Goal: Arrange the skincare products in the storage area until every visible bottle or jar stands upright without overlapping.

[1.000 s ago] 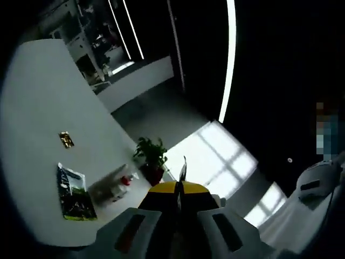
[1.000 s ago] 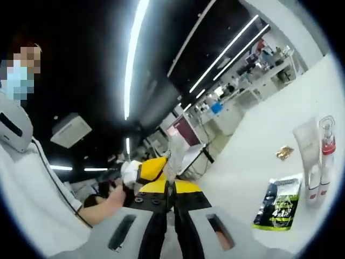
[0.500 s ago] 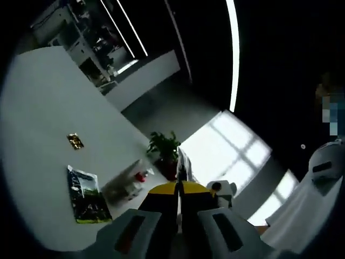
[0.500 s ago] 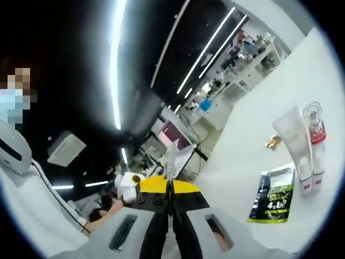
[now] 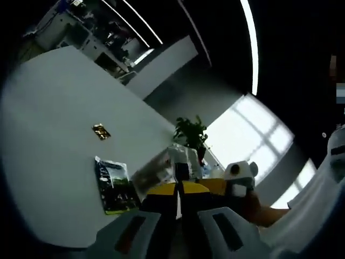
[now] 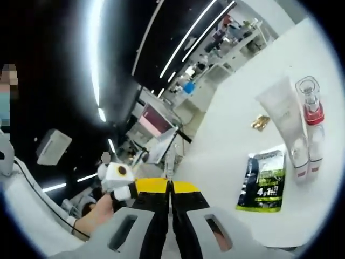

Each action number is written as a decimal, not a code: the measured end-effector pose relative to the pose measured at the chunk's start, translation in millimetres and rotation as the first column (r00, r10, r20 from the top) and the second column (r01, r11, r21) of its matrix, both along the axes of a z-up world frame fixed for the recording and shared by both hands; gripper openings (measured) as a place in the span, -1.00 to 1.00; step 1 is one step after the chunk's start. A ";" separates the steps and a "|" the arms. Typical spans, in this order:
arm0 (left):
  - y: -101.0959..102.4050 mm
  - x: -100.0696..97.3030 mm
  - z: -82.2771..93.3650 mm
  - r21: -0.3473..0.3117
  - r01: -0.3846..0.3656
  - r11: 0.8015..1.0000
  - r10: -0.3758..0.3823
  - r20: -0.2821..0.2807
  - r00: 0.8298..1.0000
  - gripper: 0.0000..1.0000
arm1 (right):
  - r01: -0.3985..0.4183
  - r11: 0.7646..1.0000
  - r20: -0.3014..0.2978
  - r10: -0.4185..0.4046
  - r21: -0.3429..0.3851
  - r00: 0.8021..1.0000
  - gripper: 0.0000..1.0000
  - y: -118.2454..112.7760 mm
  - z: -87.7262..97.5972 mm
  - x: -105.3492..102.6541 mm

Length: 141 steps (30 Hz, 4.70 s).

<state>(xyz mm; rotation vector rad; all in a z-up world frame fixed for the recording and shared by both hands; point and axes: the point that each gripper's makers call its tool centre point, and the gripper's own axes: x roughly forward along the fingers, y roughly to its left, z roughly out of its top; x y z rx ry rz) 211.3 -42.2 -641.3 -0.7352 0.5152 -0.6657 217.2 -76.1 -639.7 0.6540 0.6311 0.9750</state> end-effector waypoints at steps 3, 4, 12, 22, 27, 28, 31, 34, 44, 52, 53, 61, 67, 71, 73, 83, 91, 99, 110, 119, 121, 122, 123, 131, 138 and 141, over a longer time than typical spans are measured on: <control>11.2 0.9 -16.5 0.084 0.000 0.996 0.003 -0.037 0.999 -0.99 | -0.002 0.999 -0.032 0.001 -0.039 0.999 -0.98 7.3 -12.5 -0.2; 13.2 0.6 -21.0 0.111 0.004 0.994 0.001 -0.043 0.999 -0.99 | -0.005 0.998 -0.043 0.003 -0.064 0.999 -0.98 9.8 -17.8 -1.0; 27.3 3.5 -49.8 0.210 0.023 0.977 -0.004 -0.093 0.996 -0.99 | -0.012 0.987 -0.102 -0.005 -0.160 0.995 -0.98 21.4 -53.5 4.1; 47.2 14.1 -89.7 0.289 0.069 0.955 -0.019 -0.172 0.985 -0.99 | -0.036 0.960 -0.152 -0.007 -0.279 0.988 -0.98 36.1 -90.4 7.6; 54.6 15.7 -111.0 0.339 0.091 0.936 -0.014 -0.222 0.975 -0.99 | -0.071 0.933 -0.148 0.020 -0.352 0.989 -0.98 43.9 -110.1 8.3; 56.3 16.4 -115.1 0.343 0.097 0.934 -0.015 -0.235 0.972 -0.99 | -0.079 0.926 -0.147 0.026 -0.369 0.989 -0.98 44.8 -115.3 8.7; 57.2 18.2 -121.8 0.353 0.110 0.929 -0.016 -0.258 0.966 -0.99 | -0.087 0.915 -0.146 0.032 -0.393 0.989 -0.98 46.2 -120.9 9.3; 54.8 20.4 -130.1 0.374 0.136 0.918 -0.023 -0.291 0.956 -0.99 | -0.099 0.896 -0.138 0.042 -0.433 0.990 -0.97 44.9 -129.9 11.0; 52.2 26.1 -162.2 0.469 0.207 0.858 -0.028 -0.361 0.932 -0.99 | -0.127 0.854 -0.147 0.061 -0.504 0.987 -0.97 43.0 -164.4 19.4; 53.5 26.5 -174.5 0.495 0.236 0.836 -0.029 -0.390 0.920 -0.99 | -0.144 0.831 -0.149 0.074 -0.537 0.986 -0.97 45.0 -176.6 19.7; 53.6 26.0 -175.0 0.496 0.236 0.836 -0.027 -0.392 0.919 -0.99 | -0.145 0.830 -0.148 0.075 -0.539 0.986 -0.97 45.2 -177.2 19.9; 57.9 28.4 -181.3 0.512 0.243 0.824 -0.018 -0.405 0.914 -0.98 | -0.159 0.806 -0.124 0.107 -0.570 0.986 -0.97 49.7 -184.2 26.0; 56.3 28.0 -187.0 0.523 0.256 0.813 -0.021 -0.412 0.911 -0.98 | -0.156 0.787 -0.115 0.108 -0.597 0.987 -0.97 49.8 -191.2 28.0; 56.9 28.7 -189.8 0.533 0.265 0.804 -0.027 -0.411 0.911 -0.97 | -0.153 0.770 -0.101 0.115 -0.620 0.988 -0.98 50.2 -191.5 27.0; 55.5 28.6 -189.2 0.538 0.270 0.799 -0.035 -0.406 0.913 -0.97 | -0.150 0.758 -0.097 0.114 -0.635 0.989 -0.98 48.7 -193.4 28.4; 54.4 31.1 -188.8 0.597 0.295 0.746 -0.074 -0.367 0.927 -0.95 | -0.109 0.722 -0.065 0.088 -0.684 0.994 -0.98 46.3 -195.0 26.8; 69.1 33.2 -183.8 0.651 0.316 0.690 -0.119 -0.329 0.937 -1.00 | -0.083 0.726 -0.064 0.054 -0.683 0.997 -0.98 44.4 -195.8 27.8; 36.1 49.8 -160.6 0.755 0.356 0.551 -0.417 -0.121 0.901 -0.82 | -0.074 0.728 -0.055 0.050 -0.682 0.997 -0.98 45.4 -196.2 29.1; 37.9 46.4 -186.3 0.868 0.405 0.286 -0.559 -0.193 0.807 -0.43 | -0.074 0.730 -0.055 0.051 -0.679 0.997 -0.98 45.9 -195.8 29.4; 40.1 49.3 -187.8 0.867 0.422 0.267 -0.572 -0.210 0.793 -0.48 | -0.074 0.735 -0.059 0.046 -0.674 0.997 -0.97 45.3 -195.1 28.8; 40.6 49.6 -188.2 0.865 0.424 0.267 -0.573 -0.212 0.792 -0.48 | -0.070 0.741 -0.065 0.036 -0.668 0.997 -0.96 44.5 -194.5 28.6; 40.7 49.8 -188.5 0.865 0.426 0.264 -0.573 -0.214 0.791 -0.48 | -0.061 0.748 -0.062 0.027 -0.661 0.998 -0.94 43.7 -193.7 28.7; 40.6 49.7 -188.8 0.866 0.427 0.262 -0.575 -0.215 0.789 -0.48 | -0.053 0.752 -0.057 0.020 -0.657 0.998 -0.92 43.2 -193.3 28.7; 39.9 49.2 -188.0 0.864 0.423 0.271 -0.580 -0.204 0.789 -0.48 | -0.007 0.769 0.007 0.015 -0.639 1.000 -0.75 40.6 -178.9 33.2; 40.4 48.3 -188.9 0.860 0.431 0.273 -0.583 -0.208 0.785 -0.49 | 0.002 0.778 0.036 0.026 -0.629 0.999 -0.73 34.6 -159.3 30.3; 40.0 47.8 -189.0 0.860 0.432 0.270 -0.586 -0.209 0.783 -0.51 | 0.009 0.782 0.042 0.021 -0.624 0.999 -0.72 29.8 -154.4 27.7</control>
